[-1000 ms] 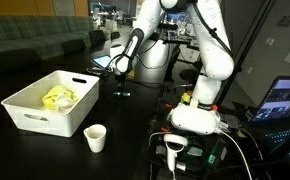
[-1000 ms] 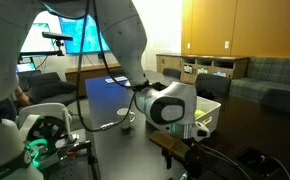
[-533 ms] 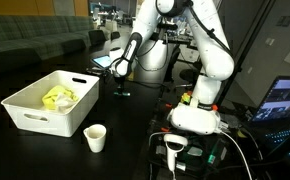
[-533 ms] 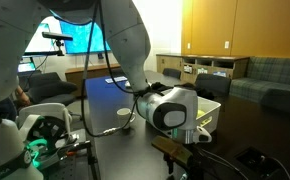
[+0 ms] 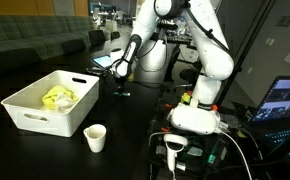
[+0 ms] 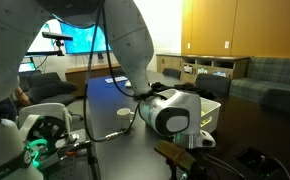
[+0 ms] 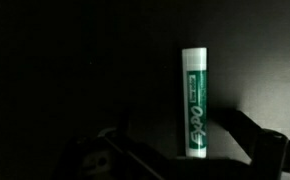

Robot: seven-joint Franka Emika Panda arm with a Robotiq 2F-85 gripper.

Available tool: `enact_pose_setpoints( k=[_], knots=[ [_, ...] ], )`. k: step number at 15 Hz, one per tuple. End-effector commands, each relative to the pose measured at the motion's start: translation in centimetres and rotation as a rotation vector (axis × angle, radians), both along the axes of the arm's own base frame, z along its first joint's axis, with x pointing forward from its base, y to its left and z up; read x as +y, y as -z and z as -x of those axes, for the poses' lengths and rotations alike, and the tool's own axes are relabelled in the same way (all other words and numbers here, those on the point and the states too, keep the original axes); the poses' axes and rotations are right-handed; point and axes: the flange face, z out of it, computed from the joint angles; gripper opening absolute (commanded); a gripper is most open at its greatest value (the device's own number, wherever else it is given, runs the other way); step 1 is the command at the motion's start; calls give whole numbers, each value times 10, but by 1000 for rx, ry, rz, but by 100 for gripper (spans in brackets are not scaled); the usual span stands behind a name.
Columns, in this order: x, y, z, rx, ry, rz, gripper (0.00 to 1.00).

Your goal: Put the towels in the basket and the tape and marker in the mug

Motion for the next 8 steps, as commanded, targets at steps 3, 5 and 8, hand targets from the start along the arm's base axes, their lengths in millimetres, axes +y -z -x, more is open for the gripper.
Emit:
enact_pose_setpoints(
  k=[3, 5, 8],
  knots=[
    [-10, 2, -10, -32, -18, -7, 100],
    [-13, 2, -10, -37, -27, -18, 100],
    [-18, 5, -12, -40, -42, -35, 100]
  ],
)
